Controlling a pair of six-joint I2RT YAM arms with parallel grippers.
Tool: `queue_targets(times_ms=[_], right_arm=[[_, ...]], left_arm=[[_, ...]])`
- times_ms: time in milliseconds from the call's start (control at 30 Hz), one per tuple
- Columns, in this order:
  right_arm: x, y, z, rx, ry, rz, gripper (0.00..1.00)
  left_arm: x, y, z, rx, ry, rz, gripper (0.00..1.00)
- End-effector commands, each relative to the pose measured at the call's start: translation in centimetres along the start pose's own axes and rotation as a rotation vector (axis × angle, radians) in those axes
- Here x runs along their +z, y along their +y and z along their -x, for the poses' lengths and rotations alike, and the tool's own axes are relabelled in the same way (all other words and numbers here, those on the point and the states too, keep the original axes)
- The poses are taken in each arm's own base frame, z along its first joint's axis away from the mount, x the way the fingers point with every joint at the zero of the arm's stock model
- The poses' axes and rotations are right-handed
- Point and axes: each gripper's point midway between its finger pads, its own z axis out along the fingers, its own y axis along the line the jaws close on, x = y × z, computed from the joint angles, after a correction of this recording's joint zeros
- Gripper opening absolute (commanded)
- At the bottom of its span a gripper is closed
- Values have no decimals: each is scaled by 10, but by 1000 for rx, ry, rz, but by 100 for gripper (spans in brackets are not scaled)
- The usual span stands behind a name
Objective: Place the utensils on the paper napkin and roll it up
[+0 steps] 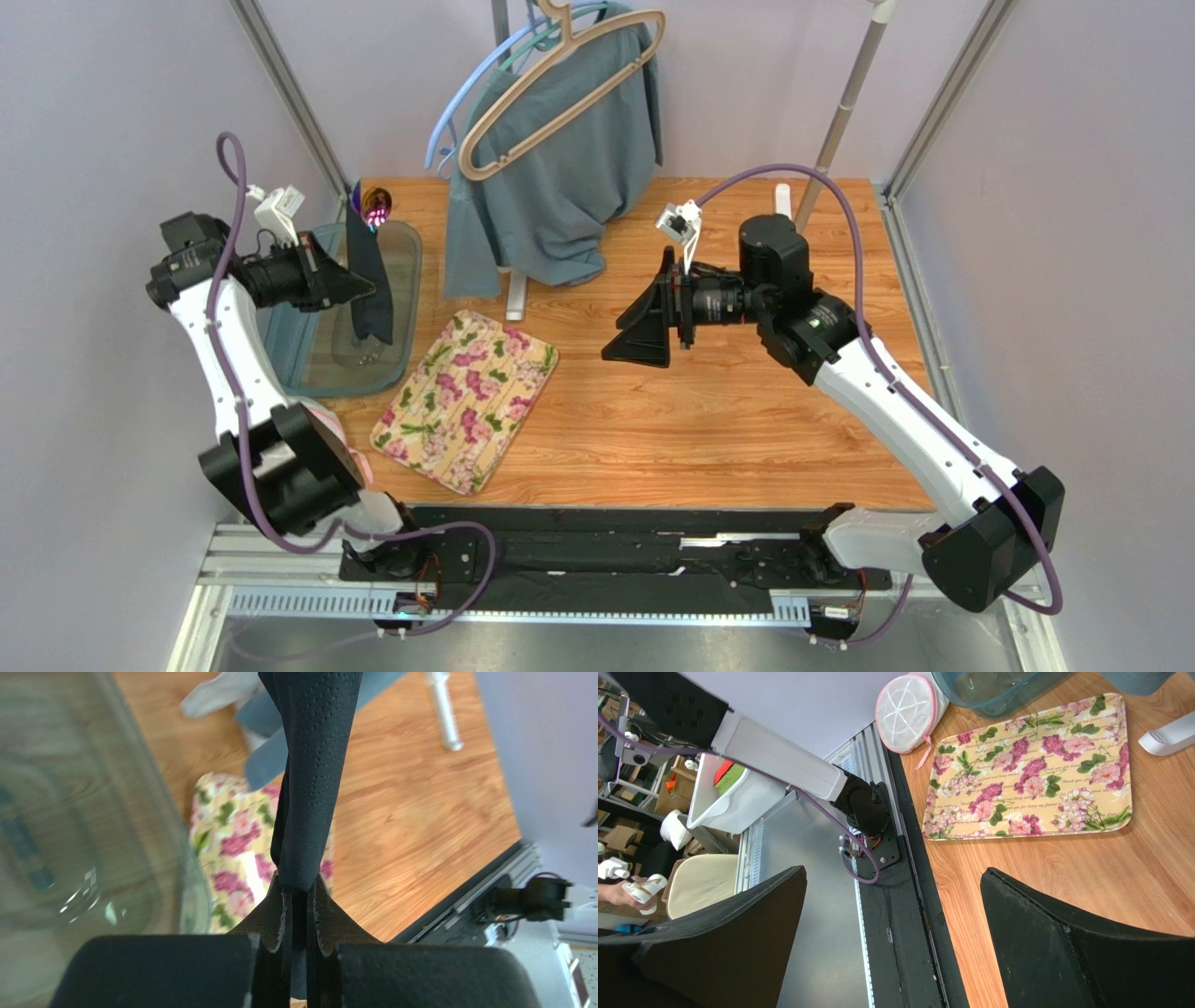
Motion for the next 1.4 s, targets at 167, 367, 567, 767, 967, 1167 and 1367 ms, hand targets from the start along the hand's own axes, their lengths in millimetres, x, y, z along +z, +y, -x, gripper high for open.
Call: queue_targets(times_ms=[167,367,567,767,967,1167,1367], right_arm=[[-3,-9,-7,-12,10,-19,100],[0,-18,-15,19,30,-22,100],[3,-26,-21,35,44,-28,100],[4,-32,-27,55,54,-37,100],[5,-37,-32,69,60,-42,100],[5,-43,-33,78,61,-51,100],[6,-44,-36,80,67,-51,100]], left_arm=[[3,84,-3,57,176,98,0],[24,141,-8,-18,229,123,0],[52,182,-23,-145,246,95,0],[78,208,-55,-199,309,103,0],[100,225,-74,-234,368,118,0],[119,225,-90,-259,418,103,0],[131,225,-97,-322,417,74,0]])
